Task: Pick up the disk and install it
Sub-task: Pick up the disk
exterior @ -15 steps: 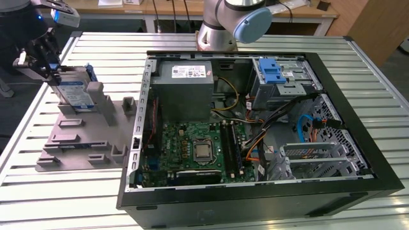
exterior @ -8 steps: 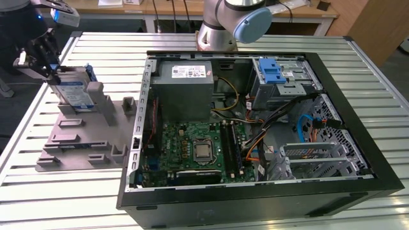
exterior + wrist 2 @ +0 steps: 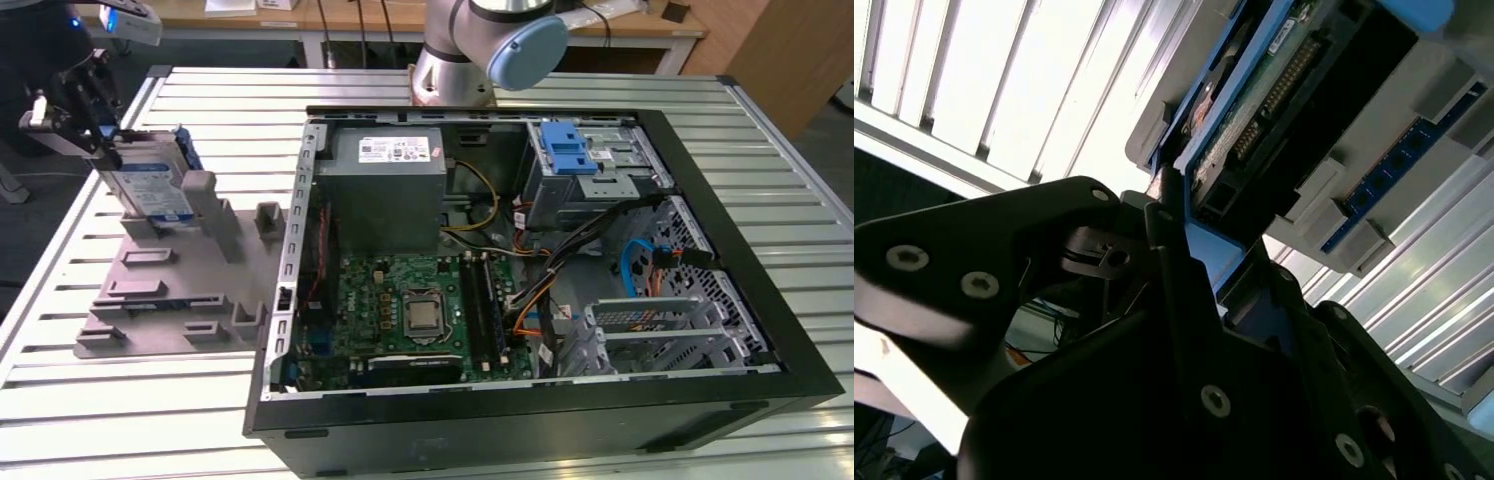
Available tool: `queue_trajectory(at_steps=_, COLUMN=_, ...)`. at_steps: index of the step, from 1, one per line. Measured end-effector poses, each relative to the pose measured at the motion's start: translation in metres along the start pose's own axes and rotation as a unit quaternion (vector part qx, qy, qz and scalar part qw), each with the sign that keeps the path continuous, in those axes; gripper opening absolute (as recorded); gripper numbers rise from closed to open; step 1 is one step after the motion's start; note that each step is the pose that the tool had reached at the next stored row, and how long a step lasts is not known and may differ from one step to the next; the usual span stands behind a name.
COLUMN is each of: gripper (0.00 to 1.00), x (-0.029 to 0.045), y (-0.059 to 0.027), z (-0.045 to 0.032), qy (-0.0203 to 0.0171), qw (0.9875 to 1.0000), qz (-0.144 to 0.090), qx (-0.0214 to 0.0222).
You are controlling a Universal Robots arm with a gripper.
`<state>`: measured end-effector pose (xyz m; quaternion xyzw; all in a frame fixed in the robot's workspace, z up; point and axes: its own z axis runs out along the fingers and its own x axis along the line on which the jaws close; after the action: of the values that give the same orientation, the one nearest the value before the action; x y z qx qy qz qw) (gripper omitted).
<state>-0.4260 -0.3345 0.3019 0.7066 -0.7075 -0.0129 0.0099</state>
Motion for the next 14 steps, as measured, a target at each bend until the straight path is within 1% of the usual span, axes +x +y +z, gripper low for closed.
queue_trajectory(at_steps=7, gripper=0.36, x=0.0000, y=0.0000, z=-0.0003, qy=0.0000, qw=1.0000, qz=0.000, qx=-0.0001)
queue_trajectory(at_steps=14, gripper=0.36, x=0.0000, y=0.0002, z=-0.0036, qy=0.0000, qw=1.0000, qz=0.000, qx=-0.0001)
